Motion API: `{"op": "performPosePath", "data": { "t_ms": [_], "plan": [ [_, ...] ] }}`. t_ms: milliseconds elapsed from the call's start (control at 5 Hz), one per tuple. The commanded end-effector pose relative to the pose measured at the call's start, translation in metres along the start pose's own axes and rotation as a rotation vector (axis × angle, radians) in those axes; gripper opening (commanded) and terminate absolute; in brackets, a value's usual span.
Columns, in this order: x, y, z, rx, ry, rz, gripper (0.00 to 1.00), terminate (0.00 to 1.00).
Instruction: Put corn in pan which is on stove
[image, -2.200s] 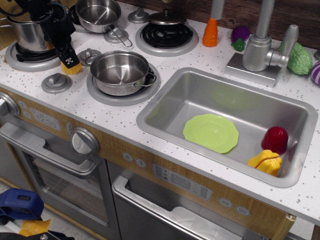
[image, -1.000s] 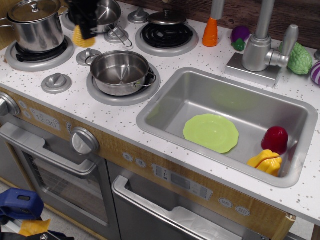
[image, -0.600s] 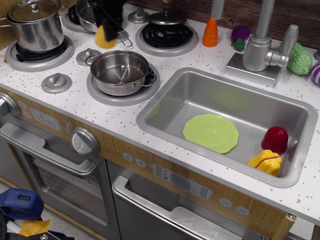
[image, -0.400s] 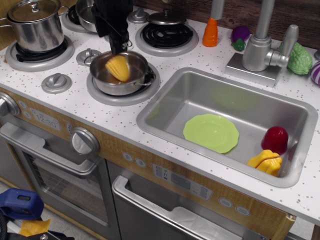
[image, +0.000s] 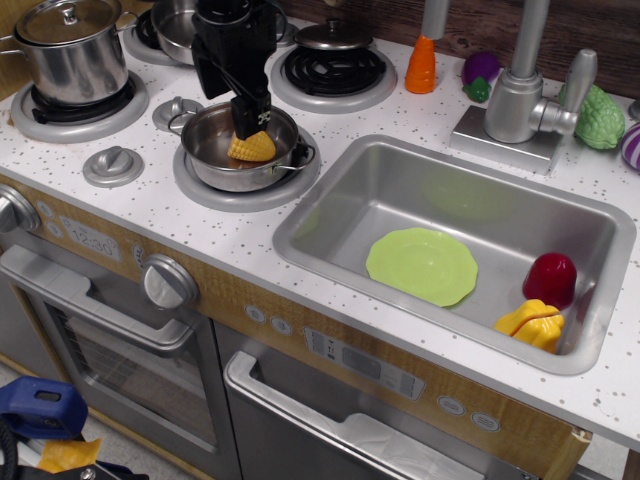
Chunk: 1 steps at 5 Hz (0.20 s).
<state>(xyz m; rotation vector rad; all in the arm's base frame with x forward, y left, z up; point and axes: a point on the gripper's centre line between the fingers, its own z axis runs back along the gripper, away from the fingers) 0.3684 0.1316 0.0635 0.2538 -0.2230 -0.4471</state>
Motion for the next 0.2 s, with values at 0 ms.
{"op": "performPosePath", "data": {
  "t_ms": [0],
  "plan": [
    [0.0078,0.0102,0.0254,0.053,-0.053,0.002,1.00,1.00]
  ]
}}
